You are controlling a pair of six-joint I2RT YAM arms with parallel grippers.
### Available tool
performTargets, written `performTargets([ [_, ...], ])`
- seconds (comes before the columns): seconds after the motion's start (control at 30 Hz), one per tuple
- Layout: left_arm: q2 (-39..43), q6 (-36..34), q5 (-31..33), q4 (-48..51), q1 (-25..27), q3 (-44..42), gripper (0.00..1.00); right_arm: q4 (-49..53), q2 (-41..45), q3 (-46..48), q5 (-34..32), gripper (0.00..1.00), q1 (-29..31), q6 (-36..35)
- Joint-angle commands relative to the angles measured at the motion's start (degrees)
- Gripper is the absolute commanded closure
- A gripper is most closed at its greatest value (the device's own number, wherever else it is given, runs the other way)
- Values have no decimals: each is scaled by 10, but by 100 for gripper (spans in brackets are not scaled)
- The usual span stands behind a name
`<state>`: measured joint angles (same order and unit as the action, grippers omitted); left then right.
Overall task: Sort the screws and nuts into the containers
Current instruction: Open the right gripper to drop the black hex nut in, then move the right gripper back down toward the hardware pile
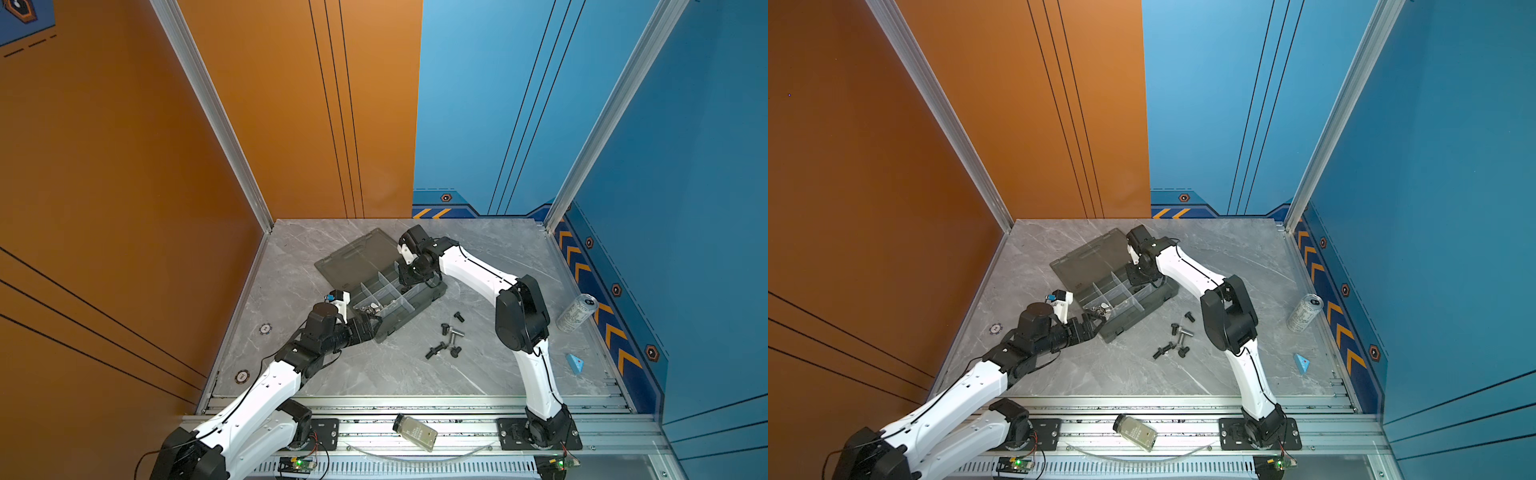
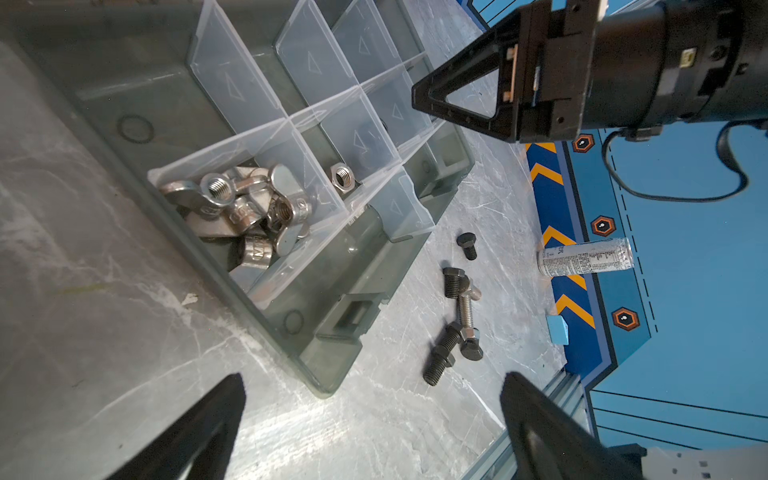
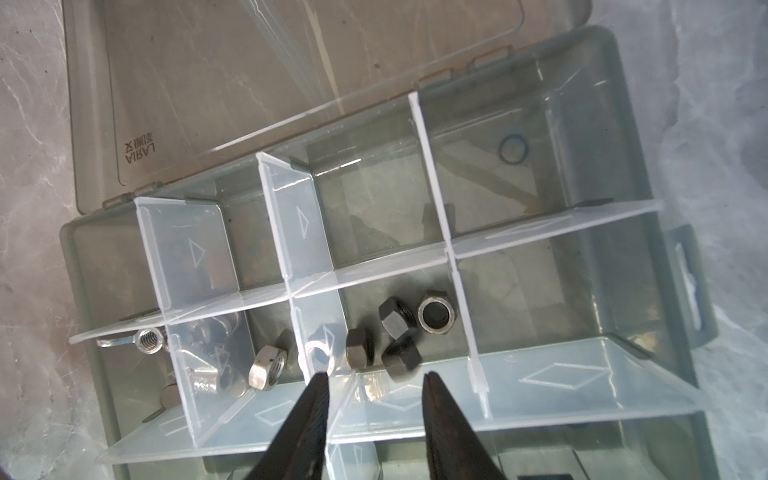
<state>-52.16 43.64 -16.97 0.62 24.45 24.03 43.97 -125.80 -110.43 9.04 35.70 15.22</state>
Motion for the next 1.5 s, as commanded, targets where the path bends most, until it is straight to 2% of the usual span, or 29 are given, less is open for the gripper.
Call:
performTargets([
  [0.0, 5, 1, -4, -2, 0, 1, 2, 28, 0, -14, -19, 58, 1, -6],
  [0.23, 7, 2, 3, 6, -1, 4, 2, 46, 62, 25, -24, 56, 0, -13],
  [0.37, 9, 2, 11, 12, -2, 7, 2, 75, 125, 71, -32, 54, 1, -8],
  [0.63, 1, 2, 5, 7, -3, 11, 2, 83, 253, 248, -17, 52, 4, 13],
  [0.8, -3, 1, 1, 3, -3, 12, 2, 86, 299, 335, 5, 51, 24, -12],
  [1.07, 4, 1, 0, 8, -3, 9, 2, 75, 313, 414, 42, 51, 63, -52],
  [1.27, 19, 4, 8, 21, -2, 5, 2, 76, 287, 429, 108, 51, 78, -63],
  [1.47, 26, 5, 11, 29, -2, 6, 2, 76, 250, 424, 119, 50, 99, -71],
])
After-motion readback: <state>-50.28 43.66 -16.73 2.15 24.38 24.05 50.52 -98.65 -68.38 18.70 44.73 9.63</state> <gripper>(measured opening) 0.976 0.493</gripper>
